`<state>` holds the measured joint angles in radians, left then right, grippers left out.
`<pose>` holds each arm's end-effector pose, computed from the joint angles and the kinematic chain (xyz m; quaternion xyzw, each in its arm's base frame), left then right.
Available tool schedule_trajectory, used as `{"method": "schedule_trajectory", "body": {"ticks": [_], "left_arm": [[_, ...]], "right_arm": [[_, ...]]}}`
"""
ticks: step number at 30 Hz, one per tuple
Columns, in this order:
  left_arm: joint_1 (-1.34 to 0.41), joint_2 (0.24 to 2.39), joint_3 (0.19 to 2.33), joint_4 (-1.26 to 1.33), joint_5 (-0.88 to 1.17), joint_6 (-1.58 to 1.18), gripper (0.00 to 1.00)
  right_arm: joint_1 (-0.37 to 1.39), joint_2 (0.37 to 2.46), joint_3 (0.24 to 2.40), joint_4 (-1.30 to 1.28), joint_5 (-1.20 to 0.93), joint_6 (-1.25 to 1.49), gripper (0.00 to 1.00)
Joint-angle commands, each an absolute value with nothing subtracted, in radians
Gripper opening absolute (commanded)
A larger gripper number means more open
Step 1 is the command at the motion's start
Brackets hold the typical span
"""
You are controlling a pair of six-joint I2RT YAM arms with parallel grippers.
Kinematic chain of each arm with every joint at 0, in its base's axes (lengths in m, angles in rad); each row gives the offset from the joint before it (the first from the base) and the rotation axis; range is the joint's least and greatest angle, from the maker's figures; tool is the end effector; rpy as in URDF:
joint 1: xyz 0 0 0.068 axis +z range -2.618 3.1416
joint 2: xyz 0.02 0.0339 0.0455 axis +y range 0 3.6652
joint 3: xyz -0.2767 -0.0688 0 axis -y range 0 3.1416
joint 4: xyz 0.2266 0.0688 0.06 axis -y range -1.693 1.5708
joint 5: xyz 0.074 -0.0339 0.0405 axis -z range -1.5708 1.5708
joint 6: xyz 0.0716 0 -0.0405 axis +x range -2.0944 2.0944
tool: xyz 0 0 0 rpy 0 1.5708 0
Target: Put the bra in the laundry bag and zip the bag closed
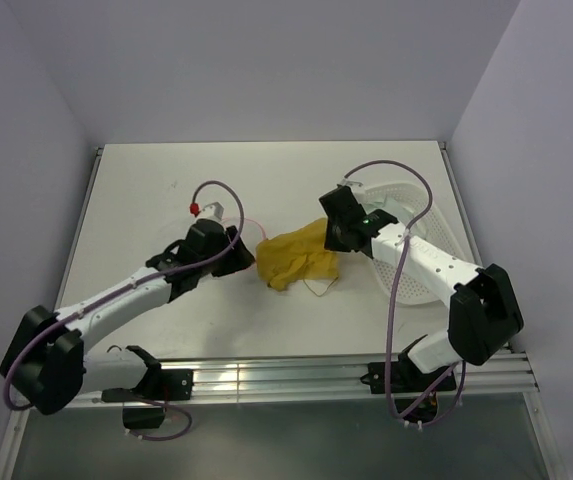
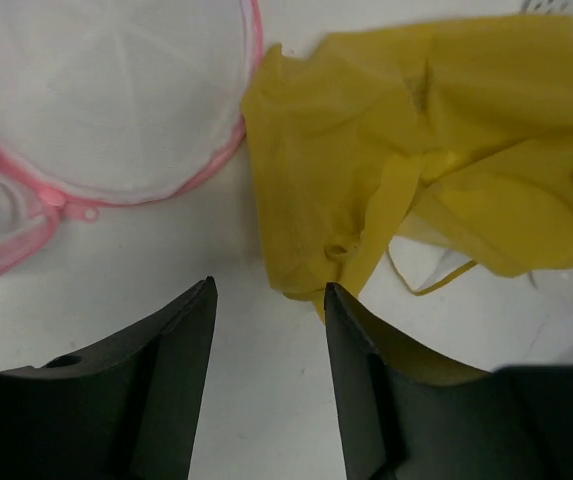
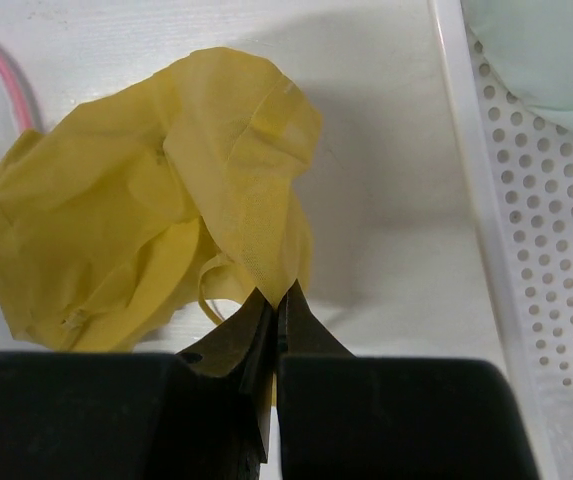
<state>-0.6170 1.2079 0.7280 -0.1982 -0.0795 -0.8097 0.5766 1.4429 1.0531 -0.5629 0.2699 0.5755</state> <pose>0.2184 -0.1479 0.2296 -0.1038 0.8955 -0.2551 0.3496 0.2619 0.1475 0.2408 0.0404 0.9440 0.0567 0.3226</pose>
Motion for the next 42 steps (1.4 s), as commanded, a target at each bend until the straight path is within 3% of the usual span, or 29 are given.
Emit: {"method": "schedule_trajectory", "body": {"ticks": [1, 9, 17, 20, 24, 31, 42], "left_arm": [[-0.663, 1.291, 0.696, 0.044, -0.124, -0.896, 0.53], [-0.664, 1.489, 0.73, 0.181, -0.149, -0.91, 0.45], [-0.669, 1.543, 0.739, 0.204, -0.153, -0.916, 0.47], [-0.669, 1.558, 0.735, 0.239, -0.143, -0.917, 0.43], [-0.67, 1.594, 0.744, 0.25, -0.129, -0.92, 0.24], [-0.672, 1.609, 0.746, 0.262, -0.126, -0.917, 0.01], [-0.68, 1.614, 0.742, 0.276, -0.107, -0.91, 0.0]], "right_arm": [[0.587, 1.453, 1.12, -0.572, 0.314, 0.583, 0.01], [0.611, 1.496, 1.18, -0.606, 0.336, 0.572, 0.01], [0.618, 1.505, 1.198, -0.62, 0.344, 0.574, 0.01], [0.626, 1.514, 1.204, -0.615, 0.341, 0.58, 0.01], [0.638, 1.535, 1.233, -0.621, 0.333, 0.589, 0.01], [0.673, 1.591, 1.295, -0.624, 0.308, 0.606, 0.01], [0.782, 1.689, 1.351, -0.583, 0.21, 0.663, 0.11]]}}
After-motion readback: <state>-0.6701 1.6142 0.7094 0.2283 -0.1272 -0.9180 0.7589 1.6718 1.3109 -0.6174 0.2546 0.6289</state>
